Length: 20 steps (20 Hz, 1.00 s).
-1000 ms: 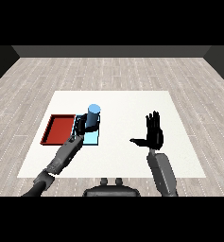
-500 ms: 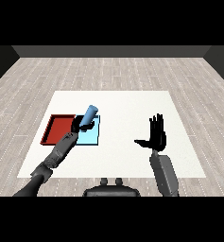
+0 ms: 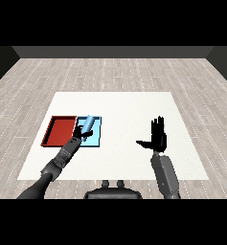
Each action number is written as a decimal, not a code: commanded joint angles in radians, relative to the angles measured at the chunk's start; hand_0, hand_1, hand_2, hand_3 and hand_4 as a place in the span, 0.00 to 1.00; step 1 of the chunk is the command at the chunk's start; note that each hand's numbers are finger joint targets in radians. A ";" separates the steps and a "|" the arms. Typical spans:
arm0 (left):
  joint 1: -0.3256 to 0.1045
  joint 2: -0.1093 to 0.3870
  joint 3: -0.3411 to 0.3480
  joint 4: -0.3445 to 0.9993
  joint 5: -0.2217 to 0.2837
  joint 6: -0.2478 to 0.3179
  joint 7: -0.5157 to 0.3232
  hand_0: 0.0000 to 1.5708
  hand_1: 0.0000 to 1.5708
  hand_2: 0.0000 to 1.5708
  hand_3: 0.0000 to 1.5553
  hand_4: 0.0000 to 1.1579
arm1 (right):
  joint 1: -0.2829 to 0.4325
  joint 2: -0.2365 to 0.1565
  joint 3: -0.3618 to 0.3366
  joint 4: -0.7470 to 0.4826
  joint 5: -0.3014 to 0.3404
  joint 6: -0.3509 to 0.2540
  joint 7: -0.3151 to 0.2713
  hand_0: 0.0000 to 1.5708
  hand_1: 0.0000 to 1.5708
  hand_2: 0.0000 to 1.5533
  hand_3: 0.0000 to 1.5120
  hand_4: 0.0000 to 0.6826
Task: Pick the blue can and put it in the blue box
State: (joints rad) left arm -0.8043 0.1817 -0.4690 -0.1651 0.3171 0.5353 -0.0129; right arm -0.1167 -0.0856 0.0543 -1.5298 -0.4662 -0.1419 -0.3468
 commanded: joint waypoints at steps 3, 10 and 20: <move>-0.033 -0.015 0.087 0.126 0.044 0.006 -0.006 0.92 0.92 0.82 0.00 0.52 | -0.041 0.001 -0.023 0.039 0.007 -0.014 0.004 0.00 0.00 0.00 0.00 0.00; -0.068 -0.014 0.087 0.154 0.002 -0.046 0.004 0.00 0.00 0.00 0.00 0.00 | -0.069 0.009 -0.031 0.035 0.004 -0.015 0.028 0.00 0.00 0.00 0.00 0.00; -0.070 0.015 0.188 -0.007 0.064 0.015 -0.290 0.00 0.00 0.00 0.00 0.00 | 0.009 -0.033 -0.011 -0.008 0.024 0.062 0.006 0.00 0.00 0.00 0.00 0.00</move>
